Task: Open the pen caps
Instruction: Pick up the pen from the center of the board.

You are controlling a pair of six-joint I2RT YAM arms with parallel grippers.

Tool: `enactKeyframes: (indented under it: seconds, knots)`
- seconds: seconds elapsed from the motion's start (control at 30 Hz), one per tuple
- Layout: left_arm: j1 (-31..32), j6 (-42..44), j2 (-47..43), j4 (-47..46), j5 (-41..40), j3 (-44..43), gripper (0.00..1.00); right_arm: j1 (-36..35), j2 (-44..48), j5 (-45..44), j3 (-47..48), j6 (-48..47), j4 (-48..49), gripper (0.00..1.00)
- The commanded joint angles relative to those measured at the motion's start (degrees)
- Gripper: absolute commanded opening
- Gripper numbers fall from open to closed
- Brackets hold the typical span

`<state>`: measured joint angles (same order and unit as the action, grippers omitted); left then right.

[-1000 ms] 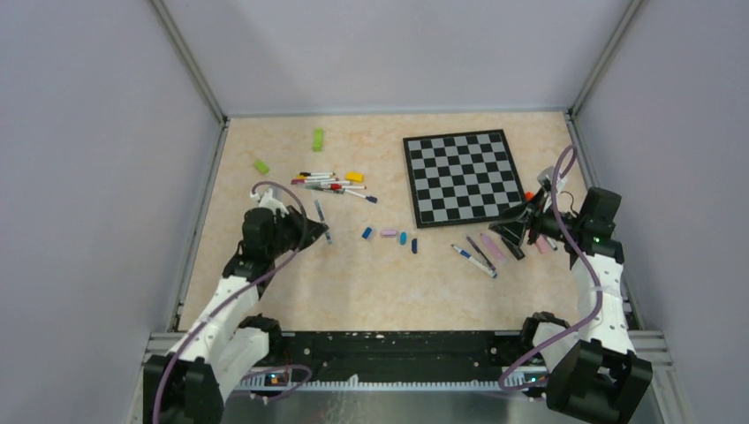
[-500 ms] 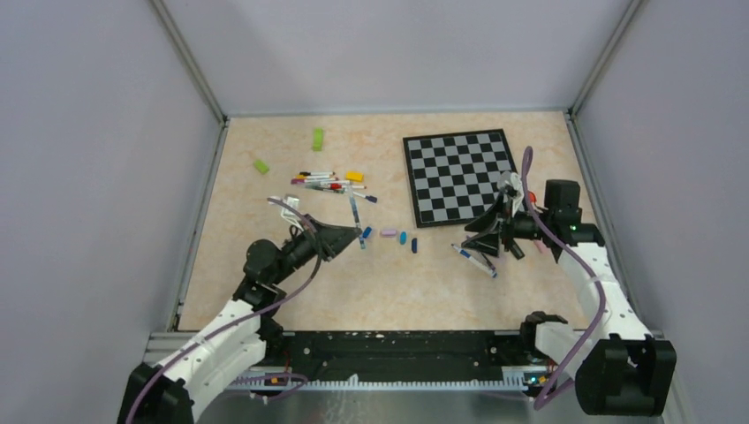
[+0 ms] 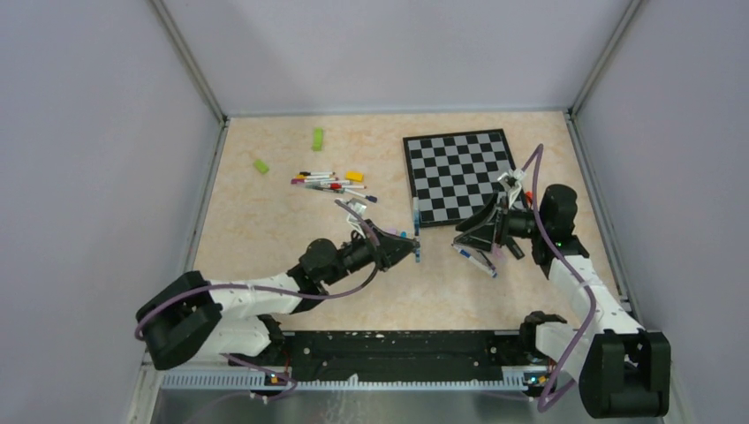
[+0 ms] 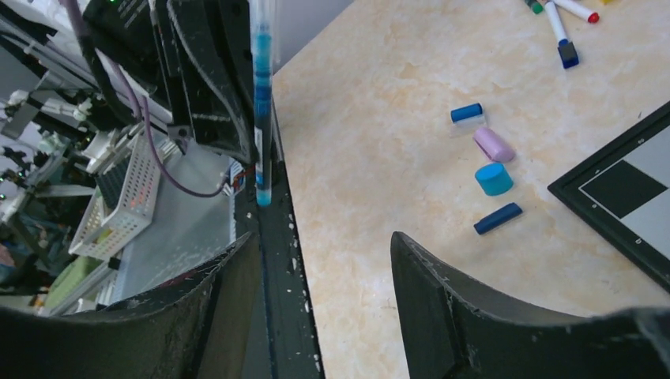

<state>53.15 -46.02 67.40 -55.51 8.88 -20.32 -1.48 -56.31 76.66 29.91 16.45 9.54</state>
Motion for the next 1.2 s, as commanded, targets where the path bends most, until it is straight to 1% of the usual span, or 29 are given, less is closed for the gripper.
enactKeyframes:
  seconds: [0.0, 0.17, 0.37, 0.53, 0.77, 0.93, 1.0, 1.03, 1.07, 1.17]
  knots:
    - [4.4, 3.33, 6.71, -9.01, -7.27, -4.83, 0.0, -1.9, 0.0, -5.05, -1.14, 18.62, 15.99, 0.61]
    - [7.72, 3.41, 13.75, -10.68, -11.95, -8.44, 0.0, -3.31, -0.11, -7.26, -3.02, 22.45, 19.4, 0.6]
    - [10.3, 3.27, 18.02, -10.41, -14.78, -11.84, 0.0, -5.25, -0.17, -9.11, -3.62, 21.43, 18.74, 0.58]
    - [11.3, 3.07, 19.79, -10.18, -15.43, -13.46, 0.0, -6.25, -0.37, -9.99, -3.56, 20.4, 18.29, 0.53]
    - [12.22, 2.87, 21.41, -10.46, -15.7, -14.8, 0.0, -7.15, -0.97, -10.49, -3.57, 19.18, 18.16, 0.34]
    - [12.51, 2.92, 21.72, -10.5, -15.69, -15.05, 0.0, -7.79, -1.24, -9.85, -3.65, 18.45, 18.48, 0.16]
    - [12.55, 3.12, 21.52, -10.49, -15.82, -14.89, 0.0, -8.17, -1.43, -9.18, -3.56, 17.83, 18.41, 0.05]
    - [12.52, 3.36, 21.34, -10.42, -15.83, -14.79, 0.03, -8.31, -1.51, -8.59, -3.36, 17.37, 18.22, 0.0]
    - [12.55, 3.76, 21.11, -10.41, -15.83, -14.77, 0.07, -8.35, -1.65, -8.15, -3.15, 16.71, 17.89, 0.0]
    - [12.54, 5.61, 19.37, -10.26, -15.55, -13.64, 0.29, -8.37, -1.44, -6.45, -2.16, 13.46, 15.93, 0.0]
